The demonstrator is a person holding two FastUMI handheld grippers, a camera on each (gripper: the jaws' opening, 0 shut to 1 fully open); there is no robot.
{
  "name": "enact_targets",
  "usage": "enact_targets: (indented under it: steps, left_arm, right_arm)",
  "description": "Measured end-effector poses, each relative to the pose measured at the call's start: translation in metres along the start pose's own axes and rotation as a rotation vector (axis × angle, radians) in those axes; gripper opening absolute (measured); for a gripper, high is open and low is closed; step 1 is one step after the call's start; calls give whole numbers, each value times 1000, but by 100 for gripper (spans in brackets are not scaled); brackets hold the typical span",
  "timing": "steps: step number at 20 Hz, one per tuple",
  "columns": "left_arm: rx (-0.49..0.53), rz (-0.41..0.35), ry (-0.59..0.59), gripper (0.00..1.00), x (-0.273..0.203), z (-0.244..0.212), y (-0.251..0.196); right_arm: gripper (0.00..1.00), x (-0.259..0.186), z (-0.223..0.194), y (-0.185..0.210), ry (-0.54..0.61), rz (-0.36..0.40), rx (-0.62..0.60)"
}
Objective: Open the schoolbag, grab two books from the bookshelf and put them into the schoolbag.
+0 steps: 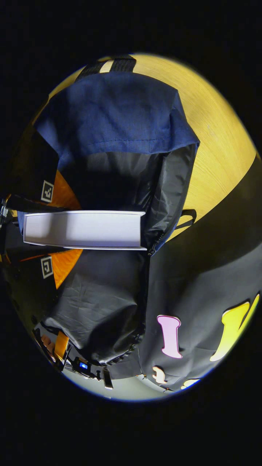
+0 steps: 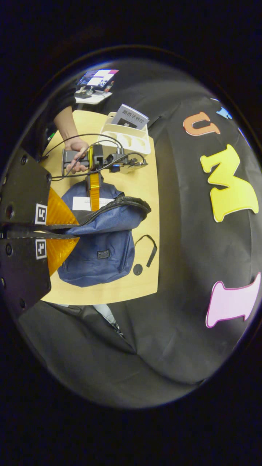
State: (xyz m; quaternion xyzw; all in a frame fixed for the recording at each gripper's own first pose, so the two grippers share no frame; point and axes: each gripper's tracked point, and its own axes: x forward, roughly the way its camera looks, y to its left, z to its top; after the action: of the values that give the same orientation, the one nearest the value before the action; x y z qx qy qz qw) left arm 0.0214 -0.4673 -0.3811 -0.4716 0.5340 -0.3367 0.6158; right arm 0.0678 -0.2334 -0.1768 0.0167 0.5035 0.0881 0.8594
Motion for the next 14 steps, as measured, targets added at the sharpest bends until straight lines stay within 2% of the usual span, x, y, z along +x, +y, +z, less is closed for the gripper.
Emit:
enact_targets:
  steps: [1,3,4,5,6,7,8,11,14]
  left_arm:
    - [-7,9,5,41,1,0,2]
    - [28,146,13,43,5,-1,32]
    - [45,166,29,51,2,-1,39]
    - [55,197,38,68,3,-1,43]
    - [81,248,51,70,1,0,49]
    - [108,289,64,88,-1,1,55]
    - [125,324,74,78,-4,0,56]
    - [203,464,65,83,-11,8,59]
    - [282,585,58,83,-36,14,50]
  right_arm:
    - [0,1,-1,0,2,0,0]
    - [0,3,-1,0,7,-2,-2]
    - [3,4,-2,0,8,-3,-2]
    - [0,5,-3,1,12,-1,-2]
    - [0,6,-3,2,13,1,1]
    - [0,7,-3,2,14,1,-1]
    - [0,8,-2,2,14,3,0]
    - [0,10,-4,2,17,9,1]
    - [0,13,-5,4,19,15,-3]
